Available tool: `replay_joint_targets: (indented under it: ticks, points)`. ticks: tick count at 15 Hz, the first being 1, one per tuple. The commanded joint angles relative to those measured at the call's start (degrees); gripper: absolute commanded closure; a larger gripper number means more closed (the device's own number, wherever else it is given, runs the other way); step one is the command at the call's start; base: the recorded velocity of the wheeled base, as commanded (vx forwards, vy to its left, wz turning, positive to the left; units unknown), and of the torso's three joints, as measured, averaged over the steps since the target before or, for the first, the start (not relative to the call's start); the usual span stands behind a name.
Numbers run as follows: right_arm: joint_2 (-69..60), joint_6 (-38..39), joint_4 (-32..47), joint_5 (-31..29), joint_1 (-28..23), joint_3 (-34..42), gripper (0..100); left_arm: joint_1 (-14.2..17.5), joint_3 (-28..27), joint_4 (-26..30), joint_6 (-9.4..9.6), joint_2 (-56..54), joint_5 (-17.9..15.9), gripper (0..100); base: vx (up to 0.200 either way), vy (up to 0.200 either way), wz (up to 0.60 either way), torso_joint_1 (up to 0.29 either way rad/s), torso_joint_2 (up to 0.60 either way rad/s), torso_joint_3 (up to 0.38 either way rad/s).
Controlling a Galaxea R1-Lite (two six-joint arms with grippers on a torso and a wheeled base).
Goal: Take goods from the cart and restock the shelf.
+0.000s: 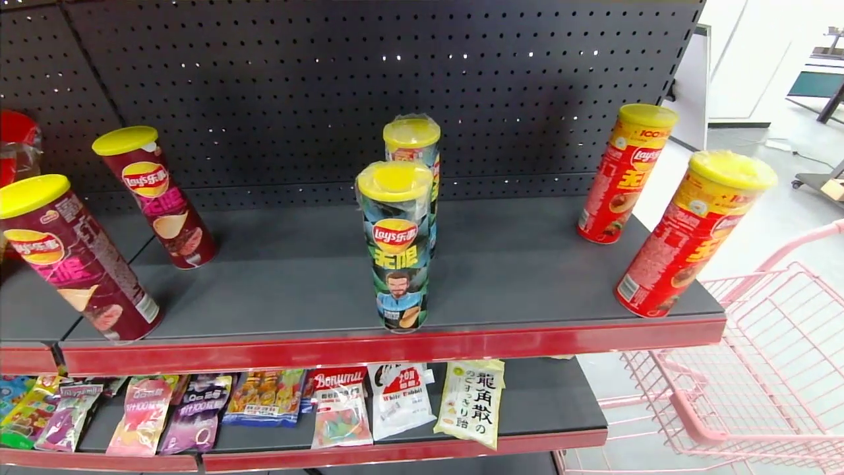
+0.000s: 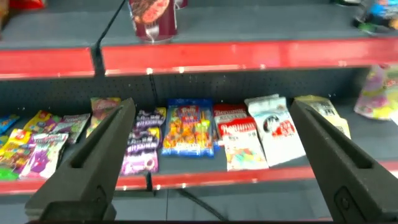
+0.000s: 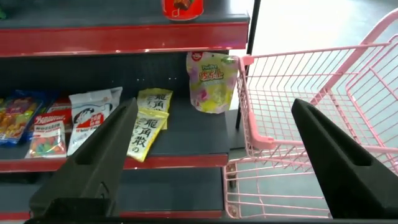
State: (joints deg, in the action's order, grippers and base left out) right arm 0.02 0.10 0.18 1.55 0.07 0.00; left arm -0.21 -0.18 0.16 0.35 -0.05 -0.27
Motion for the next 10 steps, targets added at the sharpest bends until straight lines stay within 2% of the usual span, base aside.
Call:
replay_joint_targets:
  ticks: [1,10]
  points:
    - [-0.02,-0.01,-0.01,0.03,0.01,0.00,0,0.03,0.01,0.02,0.00,0.05,0.00,0,0.000,0.000,0.00,0.000,0.00,0.000]
    - [-0.02,-0.19,-0.01,-0.05,0.01,0.00,0,0.03,0.01,0.02,-0.09,0.05,-0.08,0,0.000,0.000,0.00,0.000,0.00,0.000]
